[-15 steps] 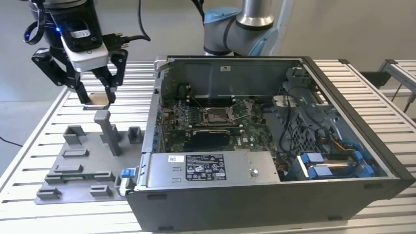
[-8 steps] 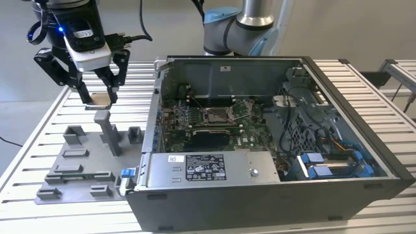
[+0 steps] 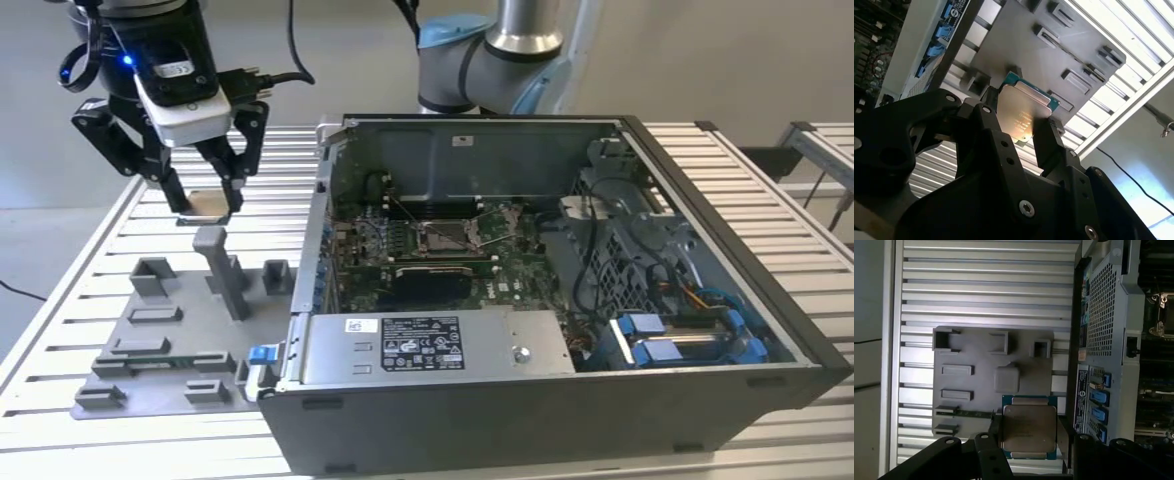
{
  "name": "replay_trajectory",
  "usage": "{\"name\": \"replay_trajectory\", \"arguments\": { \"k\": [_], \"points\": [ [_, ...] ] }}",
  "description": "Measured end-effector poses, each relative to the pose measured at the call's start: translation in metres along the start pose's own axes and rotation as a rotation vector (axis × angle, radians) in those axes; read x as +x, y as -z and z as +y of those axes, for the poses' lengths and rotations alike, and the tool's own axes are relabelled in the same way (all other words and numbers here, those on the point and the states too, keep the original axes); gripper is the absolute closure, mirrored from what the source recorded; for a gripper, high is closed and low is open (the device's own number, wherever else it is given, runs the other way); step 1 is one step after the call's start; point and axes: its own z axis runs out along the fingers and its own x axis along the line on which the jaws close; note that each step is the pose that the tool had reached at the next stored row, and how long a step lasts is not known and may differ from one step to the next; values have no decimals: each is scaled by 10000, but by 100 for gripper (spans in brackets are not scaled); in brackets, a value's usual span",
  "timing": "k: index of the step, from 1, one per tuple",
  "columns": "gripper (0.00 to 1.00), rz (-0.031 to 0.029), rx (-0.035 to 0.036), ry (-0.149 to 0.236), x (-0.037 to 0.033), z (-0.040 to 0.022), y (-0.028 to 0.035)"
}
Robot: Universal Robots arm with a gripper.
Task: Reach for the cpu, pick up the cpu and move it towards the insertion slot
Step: 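Pick up the cpu and move it towards the insertion slot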
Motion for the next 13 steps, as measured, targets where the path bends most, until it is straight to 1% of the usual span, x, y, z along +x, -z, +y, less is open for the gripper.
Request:
{"name": "replay_trajectory", "arguments": {
  "k": [2,4,6,8,11,12,13],
  "points": [
    [100,1,2,1,-47,-2,3],
    [100,-1,1,1,-113,-3,5],
    [100,-35,2,3,-189,-6,7],
    [100,-114,1,6,-255,-7,10],
    [100,-255,0,11,-345,-10,14],
    [100,-288,1,13,-380,-11,15],
    [100,-305,2,13,-419,-12,16]
  ]
}}
